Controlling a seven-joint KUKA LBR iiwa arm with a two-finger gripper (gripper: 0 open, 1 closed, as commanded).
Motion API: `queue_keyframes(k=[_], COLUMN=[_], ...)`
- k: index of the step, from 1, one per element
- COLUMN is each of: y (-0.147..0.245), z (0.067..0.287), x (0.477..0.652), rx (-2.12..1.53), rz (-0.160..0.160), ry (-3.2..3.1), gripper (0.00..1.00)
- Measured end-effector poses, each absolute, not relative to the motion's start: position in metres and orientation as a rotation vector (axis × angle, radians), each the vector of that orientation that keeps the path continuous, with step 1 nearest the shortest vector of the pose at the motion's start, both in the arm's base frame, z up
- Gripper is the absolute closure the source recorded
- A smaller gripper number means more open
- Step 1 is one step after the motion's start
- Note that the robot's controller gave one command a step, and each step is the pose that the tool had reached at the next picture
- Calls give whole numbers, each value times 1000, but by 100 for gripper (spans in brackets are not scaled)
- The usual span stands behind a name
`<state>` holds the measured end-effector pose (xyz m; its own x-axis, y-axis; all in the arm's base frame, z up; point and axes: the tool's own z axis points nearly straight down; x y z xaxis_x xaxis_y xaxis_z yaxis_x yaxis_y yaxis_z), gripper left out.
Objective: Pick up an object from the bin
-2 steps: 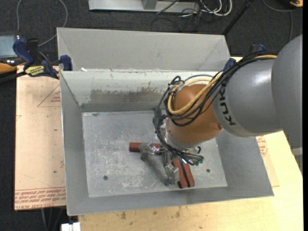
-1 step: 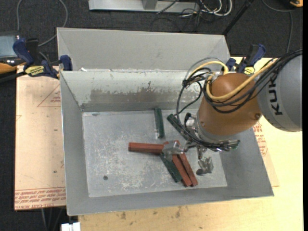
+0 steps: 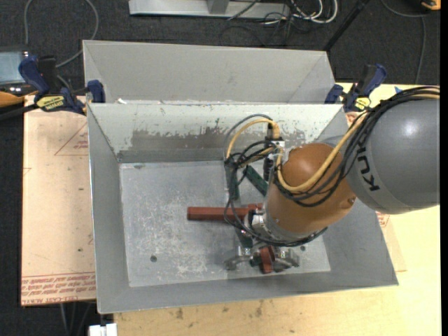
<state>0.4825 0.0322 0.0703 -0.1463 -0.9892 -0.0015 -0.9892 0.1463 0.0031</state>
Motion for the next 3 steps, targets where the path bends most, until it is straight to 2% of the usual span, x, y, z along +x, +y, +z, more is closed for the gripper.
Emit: queue_keyframes(k=[1, 2, 3], y=[32, 8, -29], z=[72, 183, 198], x=[484, 522, 532], rx=[2053, 1905, 1530], rz=[-2, 7, -1], ry=[-2383, -2508, -2748], gripper=[100, 100, 100])
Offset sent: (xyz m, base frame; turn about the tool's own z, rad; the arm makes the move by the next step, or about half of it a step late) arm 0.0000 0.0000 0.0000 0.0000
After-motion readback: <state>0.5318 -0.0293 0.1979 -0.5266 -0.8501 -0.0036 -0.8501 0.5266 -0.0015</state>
